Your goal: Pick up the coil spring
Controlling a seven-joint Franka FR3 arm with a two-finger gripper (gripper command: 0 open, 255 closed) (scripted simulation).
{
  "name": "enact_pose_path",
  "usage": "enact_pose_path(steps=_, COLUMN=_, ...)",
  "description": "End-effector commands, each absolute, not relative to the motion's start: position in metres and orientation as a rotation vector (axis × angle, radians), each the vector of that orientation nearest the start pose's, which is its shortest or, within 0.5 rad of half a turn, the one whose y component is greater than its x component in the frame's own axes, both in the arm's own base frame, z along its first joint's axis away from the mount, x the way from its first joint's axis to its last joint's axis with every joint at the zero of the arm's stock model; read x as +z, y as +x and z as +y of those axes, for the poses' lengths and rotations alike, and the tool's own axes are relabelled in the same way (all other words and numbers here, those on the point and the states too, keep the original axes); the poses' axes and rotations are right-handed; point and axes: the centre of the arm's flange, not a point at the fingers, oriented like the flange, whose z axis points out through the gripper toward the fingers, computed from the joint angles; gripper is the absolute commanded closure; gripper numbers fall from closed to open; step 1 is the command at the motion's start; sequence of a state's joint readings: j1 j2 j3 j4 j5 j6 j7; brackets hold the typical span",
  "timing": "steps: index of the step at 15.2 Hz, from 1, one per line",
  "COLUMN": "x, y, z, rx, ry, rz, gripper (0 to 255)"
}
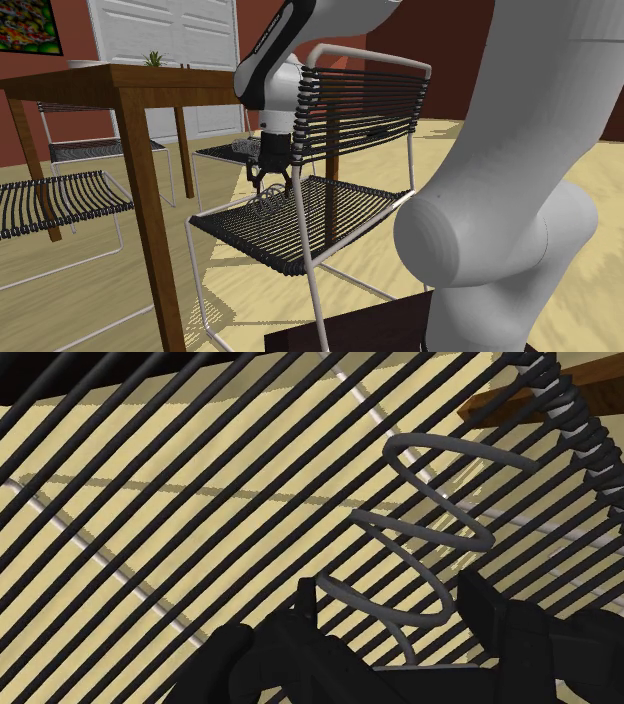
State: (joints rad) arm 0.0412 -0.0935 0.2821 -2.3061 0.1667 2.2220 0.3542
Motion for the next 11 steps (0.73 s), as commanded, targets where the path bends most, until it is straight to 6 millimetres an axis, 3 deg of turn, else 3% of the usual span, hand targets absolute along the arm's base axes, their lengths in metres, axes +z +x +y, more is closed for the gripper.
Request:
enact_pose_path(steps=1, x=0.382, y=0.47, z=0.164, rx=0.049, ry=-3.032, rz=0.204, gripper=255)
enact_pose_path(steps=11, x=0.435, y=0.47, z=0.164, rx=0.049, ry=-3.032, rz=0.204, gripper=255)
